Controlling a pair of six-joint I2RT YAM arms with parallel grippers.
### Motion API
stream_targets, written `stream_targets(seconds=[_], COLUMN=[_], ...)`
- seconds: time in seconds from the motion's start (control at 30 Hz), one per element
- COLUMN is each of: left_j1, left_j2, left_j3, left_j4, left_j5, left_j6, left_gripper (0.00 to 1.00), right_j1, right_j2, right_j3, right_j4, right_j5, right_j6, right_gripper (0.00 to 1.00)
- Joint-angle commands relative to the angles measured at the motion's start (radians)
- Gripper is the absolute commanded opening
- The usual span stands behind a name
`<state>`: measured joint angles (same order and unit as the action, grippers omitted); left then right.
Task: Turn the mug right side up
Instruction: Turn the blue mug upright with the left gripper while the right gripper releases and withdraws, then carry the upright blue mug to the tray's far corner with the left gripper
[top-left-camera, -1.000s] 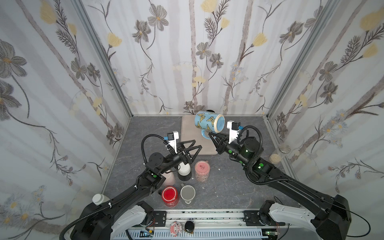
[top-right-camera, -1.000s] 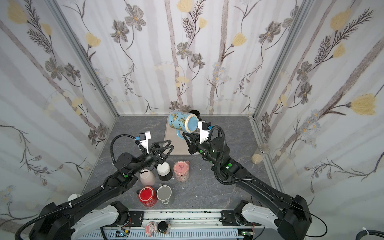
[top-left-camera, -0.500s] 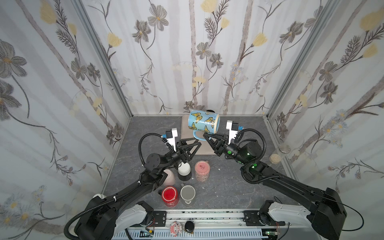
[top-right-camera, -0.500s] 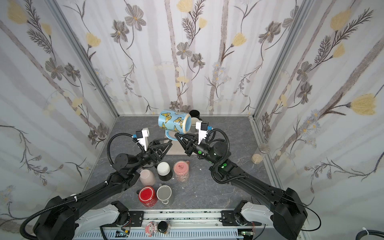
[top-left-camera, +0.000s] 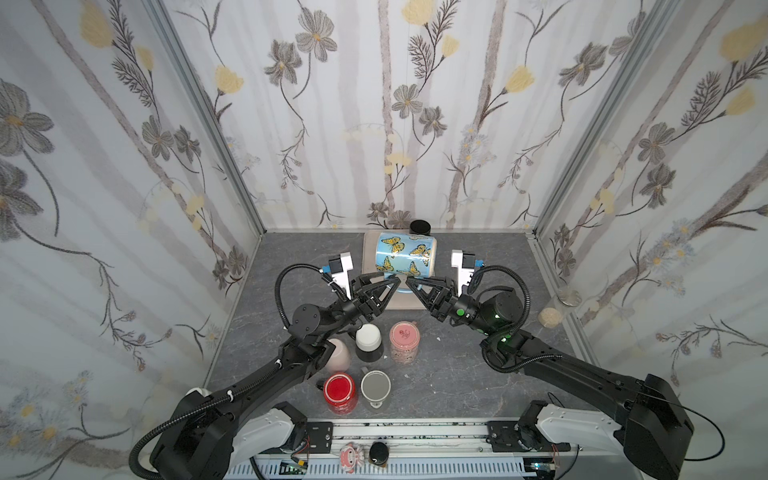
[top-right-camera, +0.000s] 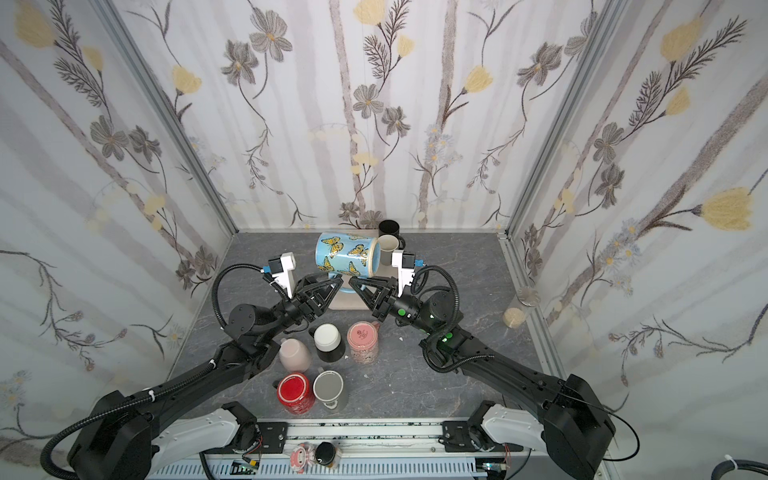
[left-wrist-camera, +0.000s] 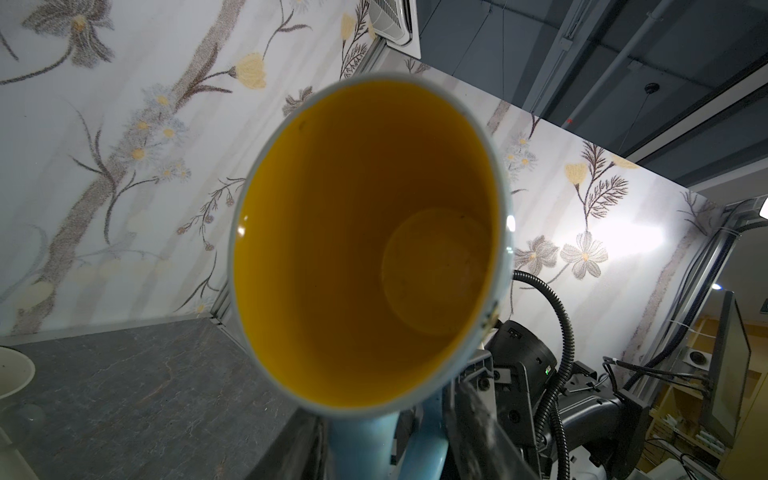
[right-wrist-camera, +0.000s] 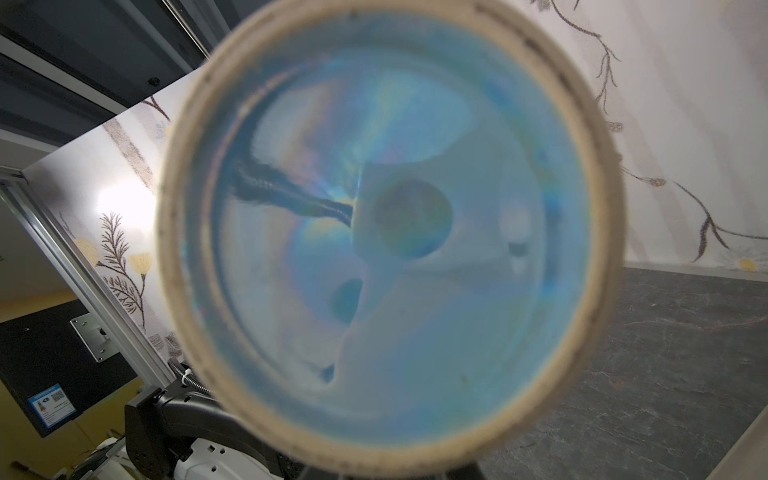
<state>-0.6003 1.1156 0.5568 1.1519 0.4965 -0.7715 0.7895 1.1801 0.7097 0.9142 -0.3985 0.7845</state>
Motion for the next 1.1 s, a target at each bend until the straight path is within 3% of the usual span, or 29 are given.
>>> stream_targets(seconds=[0.0,0.13,0.23,0.27,0.33,0.4,0.57,0.8,1.07], left_j1=[0.001,0.001,0.002,0.001,0.001,0.002,0.005,0.003,0.014], left_j2=[0.012,0.024,0.021,0.020,0.014,0.021,0.082,0.284,0.557], left_j3=[0.012,0.028,0.069,0.086,0.130,0.198,0.320,0.485,0.629], left_j4=[0.067,0.036,-0.072,-0.114,-0.227,-0.375,-0.601,-0.748,-0.724], left_j5=[0.019,0.004,-0.036,-0.053,-0.106,-0.176,-0.363,-0.632,-0.818], left_j6=[-0.026,-0.025,0.007,0.022,0.059,0.120,0.245,0.432,0.619], left_gripper=[0.38,0.21,0.00,0.00,0.00,0.00,0.00,0.00,0.00], right_j1=[-0.003,-0.004,-0.006,-0.006,-0.006,-0.006,-0.007,-0.031,-0.085], right_j2=[0.008,0.026,0.018,0.010,-0.009,-0.045,-0.141,-0.256,-0.360], right_j3=[0.000,0.014,0.013,0.011,0.007,-0.013,-0.077,-0.139,-0.193], right_j4=[0.152,0.134,0.099,0.079,0.027,-0.039,-0.200,-0.365,-0.463], right_j5=[-0.001,-0.007,0.014,0.019,0.037,0.095,0.266,0.406,0.468], right_j6=[0.019,0.021,0.007,-0.008,-0.040,-0.073,-0.143,-0.160,-0.124], right_gripper=[0.00,0.00,0.00,0.04,0.15,0.45,0.66,0.68,0.69])
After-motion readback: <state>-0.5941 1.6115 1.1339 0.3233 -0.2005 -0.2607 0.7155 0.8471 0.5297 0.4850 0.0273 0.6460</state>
